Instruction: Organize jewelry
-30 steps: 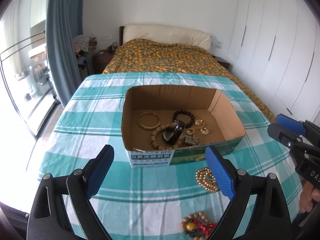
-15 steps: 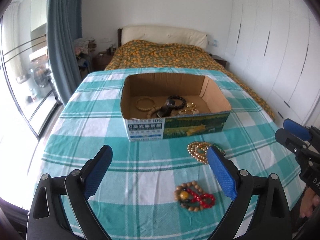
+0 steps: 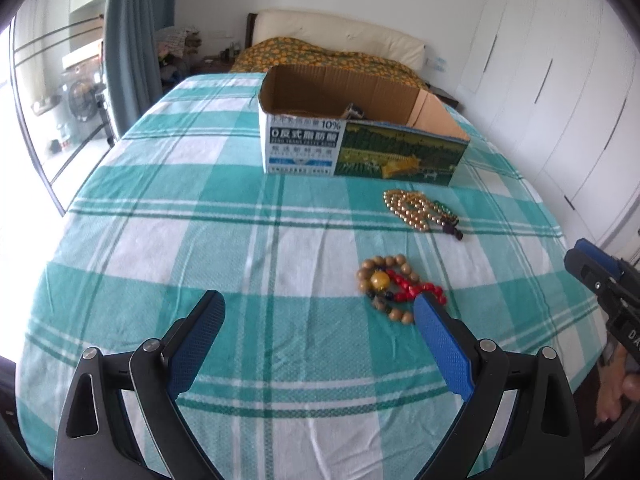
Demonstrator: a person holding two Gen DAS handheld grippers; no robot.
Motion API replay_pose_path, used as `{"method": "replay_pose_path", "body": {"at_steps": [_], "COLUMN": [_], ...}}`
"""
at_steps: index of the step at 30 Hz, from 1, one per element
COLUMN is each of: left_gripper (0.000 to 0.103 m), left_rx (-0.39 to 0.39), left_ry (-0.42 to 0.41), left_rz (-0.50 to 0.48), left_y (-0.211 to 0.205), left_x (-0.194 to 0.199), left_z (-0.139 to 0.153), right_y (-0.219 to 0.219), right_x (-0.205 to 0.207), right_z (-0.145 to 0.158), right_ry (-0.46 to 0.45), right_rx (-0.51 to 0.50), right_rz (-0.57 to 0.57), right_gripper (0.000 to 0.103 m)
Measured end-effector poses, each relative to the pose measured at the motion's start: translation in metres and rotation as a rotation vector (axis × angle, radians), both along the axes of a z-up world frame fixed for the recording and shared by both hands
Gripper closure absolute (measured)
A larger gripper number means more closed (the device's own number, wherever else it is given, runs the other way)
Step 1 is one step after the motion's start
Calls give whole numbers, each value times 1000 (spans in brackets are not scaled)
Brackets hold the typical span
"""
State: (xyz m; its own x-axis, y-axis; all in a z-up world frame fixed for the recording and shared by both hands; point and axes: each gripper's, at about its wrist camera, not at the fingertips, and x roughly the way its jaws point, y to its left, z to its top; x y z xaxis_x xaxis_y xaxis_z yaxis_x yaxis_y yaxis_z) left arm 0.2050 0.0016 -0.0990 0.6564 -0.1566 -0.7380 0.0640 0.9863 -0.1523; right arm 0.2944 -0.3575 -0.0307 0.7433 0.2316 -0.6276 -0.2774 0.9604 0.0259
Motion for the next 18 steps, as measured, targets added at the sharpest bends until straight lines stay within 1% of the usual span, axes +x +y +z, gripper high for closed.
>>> {"method": "replay_pose_path", "body": {"at_steps": [4, 8, 13, 18], "left_gripper": [7, 7, 7, 7], "left_rx": [-8, 11, 14, 16], "left_ry": [35, 45, 50, 49], "left_rz": [-12, -21, -12, 2], "left_y": [-7, -15, -14, -8], "left_x": [-7, -7, -7, -10], "left_z": [-17, -25, -29, -31], "right_y": [4, 18, 40, 59], "right_x": [-7, -5, 19, 45], "right_z": [-19, -39, -65, -84], "right_ry": [53, 96, 181, 237], "right_rx": [21, 47, 89, 89], "right_rz": [39, 111, 190, 223], "right_gripper": [58, 58, 58, 59]}}
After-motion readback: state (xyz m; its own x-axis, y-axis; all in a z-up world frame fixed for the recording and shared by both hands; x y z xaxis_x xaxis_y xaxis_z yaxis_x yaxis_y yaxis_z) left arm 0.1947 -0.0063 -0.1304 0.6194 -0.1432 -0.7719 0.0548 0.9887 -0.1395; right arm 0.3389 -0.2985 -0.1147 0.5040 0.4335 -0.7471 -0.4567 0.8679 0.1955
